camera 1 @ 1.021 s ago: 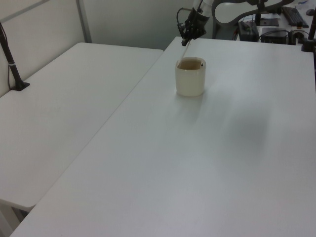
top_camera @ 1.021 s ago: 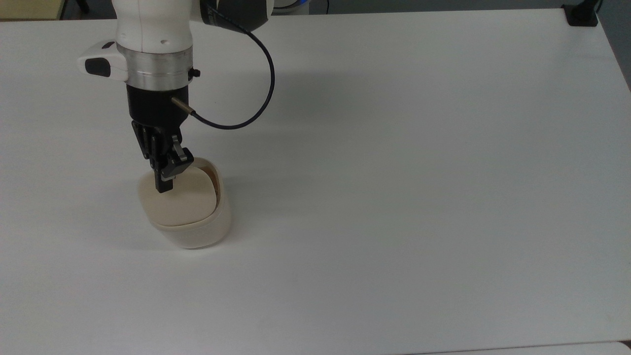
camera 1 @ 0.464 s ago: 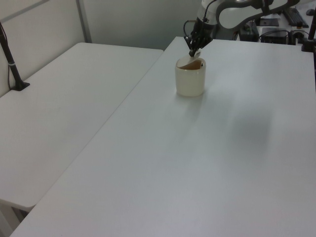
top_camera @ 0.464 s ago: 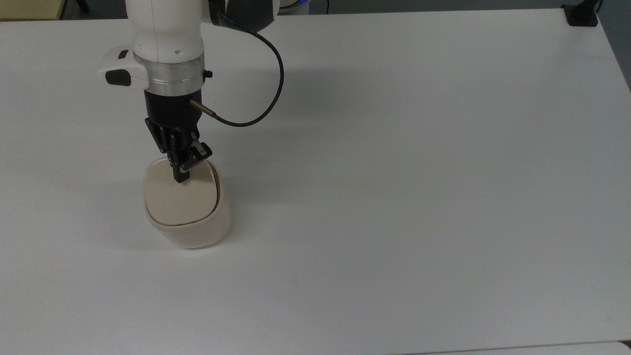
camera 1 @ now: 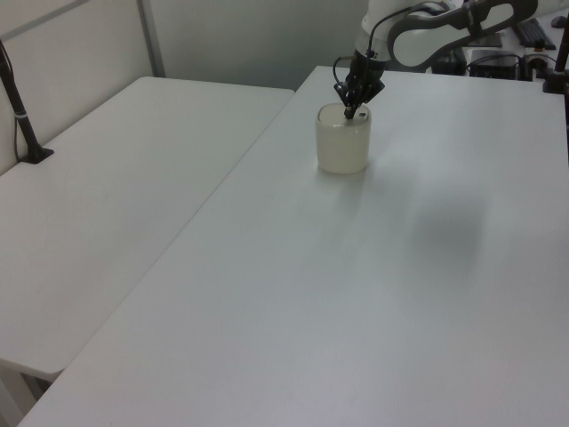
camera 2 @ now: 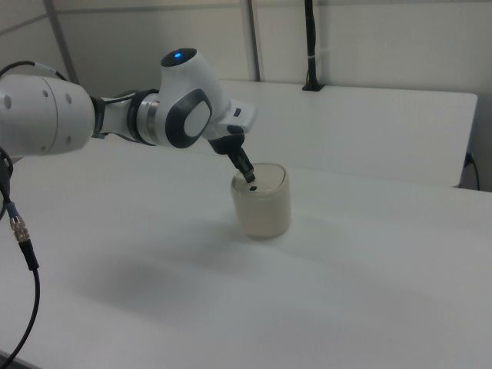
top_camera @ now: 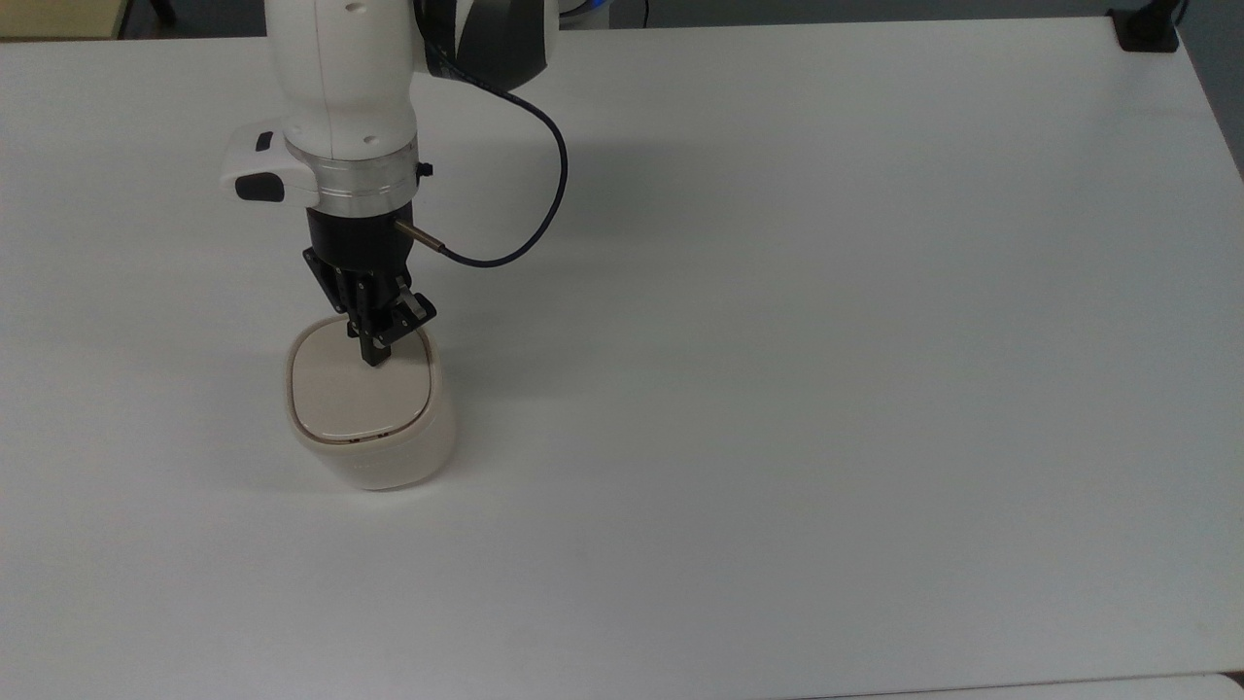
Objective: Close the trash bin
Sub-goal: 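Push the lid down with the gripper fingertips until it shuts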
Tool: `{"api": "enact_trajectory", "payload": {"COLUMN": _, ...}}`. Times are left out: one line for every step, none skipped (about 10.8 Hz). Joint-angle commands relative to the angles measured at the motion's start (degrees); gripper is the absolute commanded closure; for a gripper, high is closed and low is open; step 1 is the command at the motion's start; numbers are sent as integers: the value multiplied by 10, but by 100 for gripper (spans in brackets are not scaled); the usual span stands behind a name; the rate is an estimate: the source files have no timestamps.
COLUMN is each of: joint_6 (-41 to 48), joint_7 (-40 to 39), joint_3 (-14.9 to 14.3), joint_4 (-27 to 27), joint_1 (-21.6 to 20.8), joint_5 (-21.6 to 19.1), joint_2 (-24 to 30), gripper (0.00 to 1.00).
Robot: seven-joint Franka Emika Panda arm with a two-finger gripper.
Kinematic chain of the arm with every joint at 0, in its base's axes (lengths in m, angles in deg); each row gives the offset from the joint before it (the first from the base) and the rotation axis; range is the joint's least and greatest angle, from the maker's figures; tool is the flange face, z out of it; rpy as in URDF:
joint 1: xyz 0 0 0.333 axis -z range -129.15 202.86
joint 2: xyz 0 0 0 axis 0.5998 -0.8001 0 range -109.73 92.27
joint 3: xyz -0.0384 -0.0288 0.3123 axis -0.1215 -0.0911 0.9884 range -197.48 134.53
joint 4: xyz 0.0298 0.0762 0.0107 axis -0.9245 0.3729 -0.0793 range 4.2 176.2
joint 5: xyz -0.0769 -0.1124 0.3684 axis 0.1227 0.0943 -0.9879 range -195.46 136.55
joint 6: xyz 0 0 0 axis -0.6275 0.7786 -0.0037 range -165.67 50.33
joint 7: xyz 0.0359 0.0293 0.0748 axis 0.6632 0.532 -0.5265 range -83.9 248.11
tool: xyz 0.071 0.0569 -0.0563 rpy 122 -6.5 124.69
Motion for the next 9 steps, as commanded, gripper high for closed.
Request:
{"api": "enact_trajectory", "payload": {"joint_6": 4, "joint_7": -11, "joint_3": 3, "joint_4": 21, "joint_1": 0, "joint_5": 12, "joint_2": 2, "gripper": 100}}
{"api": "enact_trajectory", "payload": {"joint_6": 3, "joint_7": -11, "joint_3": 3, "joint_4": 21, "joint_1": 0, "joint_5": 12, "joint_2": 2, "gripper": 100}}
{"api": "enact_trajectory", "payload": {"joint_6": 2, "joint_7": -9, "joint_3": 3, "joint_4": 21, "joint_1": 0, "joint_5": 12, "joint_2": 0, "gripper": 100}}
{"api": "enact_trajectory", "payload": {"joint_6": 1, "joint_7": -8, "joint_3": 3, "joint_4": 21, "joint_1": 0, "joint_5": 12, "joint_2": -5, "gripper": 100}}
{"api": "enact_trajectory", "payload": {"joint_6": 1, "joint_7": -7, "joint_3": 3, "joint_4": 21, "joint_1": 0, "joint_5": 12, "joint_2": -5, "gripper": 100}}
{"api": "enact_trajectory", "payload": {"joint_6": 1, "joint_7": -6, "joint_3": 3, "joint_4": 25, "joint_1": -1, "joint_5": 12, "joint_2": -5, "gripper": 100}}
{"api": "enact_trajectory", "payload": {"joint_6": 0, "joint_7": -6, "joint_3": 3, "joint_4": 30, "joint_1": -1, "joint_5": 12, "joint_2": -5, "gripper": 100}}
{"api": "enact_trajectory", "payload": {"joint_6": -1, "joint_7": -6, "joint_3": 3, "joint_4": 31, "joint_1": -1, "joint_5": 12, "joint_2": -6, "gripper": 100}}
{"api": "enact_trajectory", "payload": {"joint_6": -1, "joint_7": -5, "joint_3": 3, "joint_4": 31, "joint_1": -1, "joint_5": 12, "joint_2": -7, "gripper": 100}}
